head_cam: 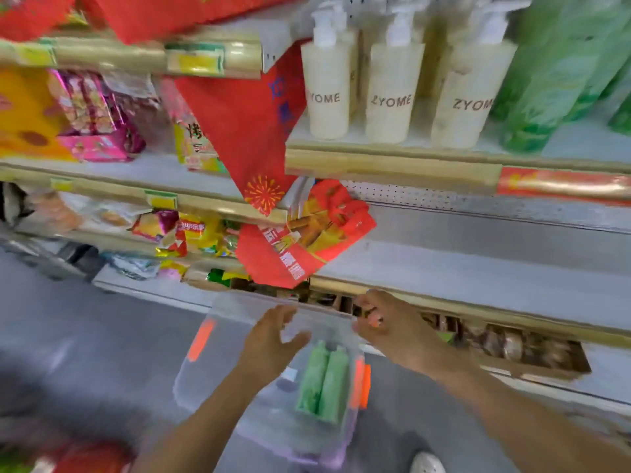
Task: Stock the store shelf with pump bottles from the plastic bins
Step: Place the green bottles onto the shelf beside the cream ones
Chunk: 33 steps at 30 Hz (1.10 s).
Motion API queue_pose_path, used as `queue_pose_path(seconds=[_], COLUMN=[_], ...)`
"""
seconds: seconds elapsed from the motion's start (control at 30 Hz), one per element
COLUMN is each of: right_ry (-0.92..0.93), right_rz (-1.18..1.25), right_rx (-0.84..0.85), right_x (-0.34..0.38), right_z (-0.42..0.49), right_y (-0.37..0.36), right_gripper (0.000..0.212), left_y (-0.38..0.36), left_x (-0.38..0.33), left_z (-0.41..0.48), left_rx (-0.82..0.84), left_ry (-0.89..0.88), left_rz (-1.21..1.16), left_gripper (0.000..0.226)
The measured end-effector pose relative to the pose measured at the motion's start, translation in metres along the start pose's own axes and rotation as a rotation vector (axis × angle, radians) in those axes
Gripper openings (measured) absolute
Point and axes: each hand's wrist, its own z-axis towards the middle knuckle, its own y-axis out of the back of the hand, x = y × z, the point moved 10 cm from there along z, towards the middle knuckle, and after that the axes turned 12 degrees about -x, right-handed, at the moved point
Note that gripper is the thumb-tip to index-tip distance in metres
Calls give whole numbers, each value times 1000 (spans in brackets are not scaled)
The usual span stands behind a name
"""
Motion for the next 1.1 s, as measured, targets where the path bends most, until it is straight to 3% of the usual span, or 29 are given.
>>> queue_pose_path(seconds=[0.17,0.23,0.3,0.37,0.63,0.77,0.93,1.1], right_ry=[-468,-673,-851,-963,-1185,-1242,-1299,-1382], right_rz=[206,259,293,273,267,306,414,534], right_rx=[213,282,300,284,109,-16,-94,-99], right_x=[-55,-78,-99,-121,-175,-191,-204,-205], right_z=[-19,-37,-53,-63,-55,-55,-47,-44], right_y=[-157,-207,-243,-269,-335,-353,-369,-381], right_gripper=[45,54,59,64,80,88,74,77], left_y=[-45,-70,-98,-125,-221,-248,-267,-270], left_x=[106,135,159,178,228,237,257,264], left_z=[-10,-12,-13,-12,14,29,42,46], left_rx=[164,216,263,318,378,386,389,374], left_ry=[319,406,476,541,711,712,769,858], left_rz=[-123,-156,-189,-188,-190,-203,-246,-285], left_gripper=[37,43,49,36,50,38,62,87])
